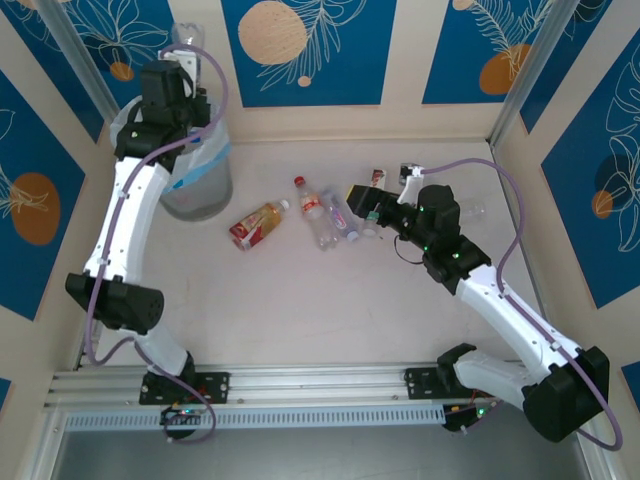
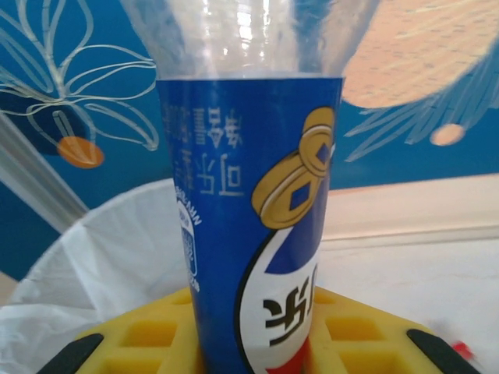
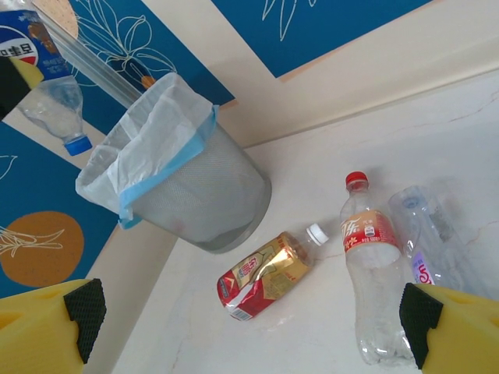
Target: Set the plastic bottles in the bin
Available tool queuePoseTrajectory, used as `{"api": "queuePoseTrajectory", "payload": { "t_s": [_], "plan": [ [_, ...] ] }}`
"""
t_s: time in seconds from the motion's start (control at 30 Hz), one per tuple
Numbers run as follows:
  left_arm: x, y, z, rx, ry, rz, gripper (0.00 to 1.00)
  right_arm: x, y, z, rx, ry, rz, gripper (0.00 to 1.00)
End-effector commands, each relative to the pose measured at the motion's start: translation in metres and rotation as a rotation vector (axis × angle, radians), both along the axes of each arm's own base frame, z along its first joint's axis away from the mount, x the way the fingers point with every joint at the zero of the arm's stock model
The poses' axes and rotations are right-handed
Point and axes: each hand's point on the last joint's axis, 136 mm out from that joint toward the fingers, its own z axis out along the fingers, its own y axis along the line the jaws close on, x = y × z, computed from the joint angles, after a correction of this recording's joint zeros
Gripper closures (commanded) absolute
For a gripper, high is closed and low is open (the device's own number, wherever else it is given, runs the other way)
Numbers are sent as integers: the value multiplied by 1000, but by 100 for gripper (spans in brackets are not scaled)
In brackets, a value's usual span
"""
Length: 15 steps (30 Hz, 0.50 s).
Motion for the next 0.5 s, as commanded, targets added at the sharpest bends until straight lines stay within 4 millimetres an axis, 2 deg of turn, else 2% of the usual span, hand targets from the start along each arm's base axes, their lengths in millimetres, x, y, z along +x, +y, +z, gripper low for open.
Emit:
{"api": "queuePoseTrajectory", "payload": {
  "t_s": [0.0,0.07,0.2,0.37,0.47],
  "plan": [
    [15,38,2,37,-7,78,73,-2,-6,3,-11,-20,-21,1],
    [26,55,-10,32,15,99,71,-1,-7,2,-9,-16,-24,0],
    [44,70,-42,14,89,99,67,-1,-7,1,-7,-9,-27,0],
    [55,78,-73,13,172,109,66,-1,-8,2,-14,-4,-32,1],
    [59,78,-84,7,196,105,63,-2,-8,0,-17,0,-33,0]
  ]
}}
